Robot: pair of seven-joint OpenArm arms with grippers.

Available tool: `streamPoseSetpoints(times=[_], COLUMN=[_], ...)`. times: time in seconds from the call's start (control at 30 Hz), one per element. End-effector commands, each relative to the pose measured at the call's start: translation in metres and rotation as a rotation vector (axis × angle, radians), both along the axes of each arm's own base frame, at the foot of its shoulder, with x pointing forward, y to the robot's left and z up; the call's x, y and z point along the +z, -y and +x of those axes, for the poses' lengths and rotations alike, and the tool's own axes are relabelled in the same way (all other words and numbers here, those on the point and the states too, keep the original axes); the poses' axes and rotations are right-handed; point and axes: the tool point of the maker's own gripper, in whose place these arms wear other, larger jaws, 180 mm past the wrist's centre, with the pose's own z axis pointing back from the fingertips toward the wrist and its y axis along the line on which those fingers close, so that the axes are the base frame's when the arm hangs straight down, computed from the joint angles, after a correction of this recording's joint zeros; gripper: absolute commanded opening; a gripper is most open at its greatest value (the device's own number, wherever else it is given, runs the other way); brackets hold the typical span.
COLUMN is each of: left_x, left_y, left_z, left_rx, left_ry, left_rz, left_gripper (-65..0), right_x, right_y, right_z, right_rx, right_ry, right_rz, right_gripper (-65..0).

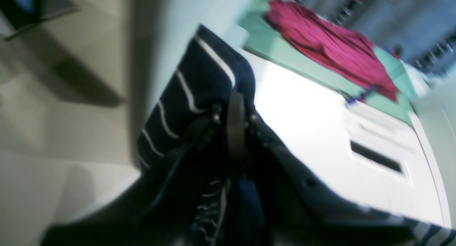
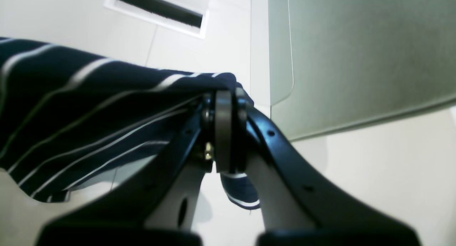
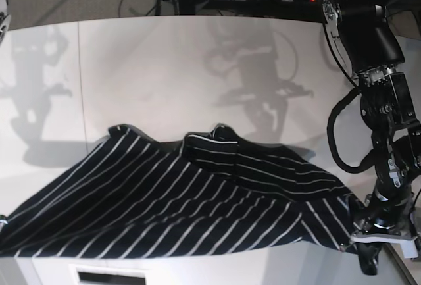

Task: Layout the t-shirt on the table in an organized manner, then fold the t-shirt properly
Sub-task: 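Lift the shirt with both grippers and stretch it wide apart, then lower the stretched shirt flat onto the table and release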

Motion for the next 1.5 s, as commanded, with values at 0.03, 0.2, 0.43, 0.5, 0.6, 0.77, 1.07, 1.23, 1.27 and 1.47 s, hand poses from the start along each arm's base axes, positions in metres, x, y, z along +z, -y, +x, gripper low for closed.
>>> streamPoseSetpoints(times=[0.03,0.2,0.43,0.5,0.6,0.77,1.07,1.23,1.27,1.47], left_x=[0.01,-0.019,-0.095,-0.114,-0.135,-0.165,-0.189,-0.188,-0.188,-0.169], left_y=[-0.006,0.002,0.002,0.002,0.001,0.001,-0.002,-0.001,-0.001,0.008], left_z=[-0.006,-0.037,-0.103,-0.12,-0.143,-0.177,-0.201,-0.198,-0.197,-0.17], left_rx=[0.017,0.0,-0.008,-0.01,-0.011,-0.012,-0.004,-0.008,-0.01,-0.029], left_ry=[0.037,-0.027,-0.242,-0.299,-0.369,-0.473,-0.558,-0.553,-0.551,-0.473], left_rz=[0.028,0.05,0.074,0.073,0.073,0.066,0.056,0.059,0.059,0.051], left_gripper=[-65.0,-65.0,-65.0,-65.0,-65.0,-65.0,-65.0,-65.0,-65.0,-65.0], right_x=[0.009,-0.031,-0.09,-0.1,-0.115,-0.154,-0.216,-0.216,-0.215,-0.204], right_y=[0.007,0.009,0.019,0.028,0.036,0.027,0.014,0.016,0.016,0.028], right_z=[-0.003,-0.022,-0.071,-0.084,-0.104,-0.136,-0.163,-0.162,-0.161,-0.132], right_rx=[-0.014,-0.022,-0.073,-0.102,-0.136,-0.163,-0.193,-0.194,-0.193,-0.213], right_ry=[0.015,-0.087,-0.22,-0.245,-0.289,-0.375,-0.493,-0.488,-0.483,-0.44], right_rz=[-0.019,-0.016,0.022,0.029,0.038,0.102,0.226,0.226,0.226,0.244], right_gripper=[-65.0,-65.0,-65.0,-65.0,-65.0,-65.0,-65.0,-65.0,-65.0,-63.8])
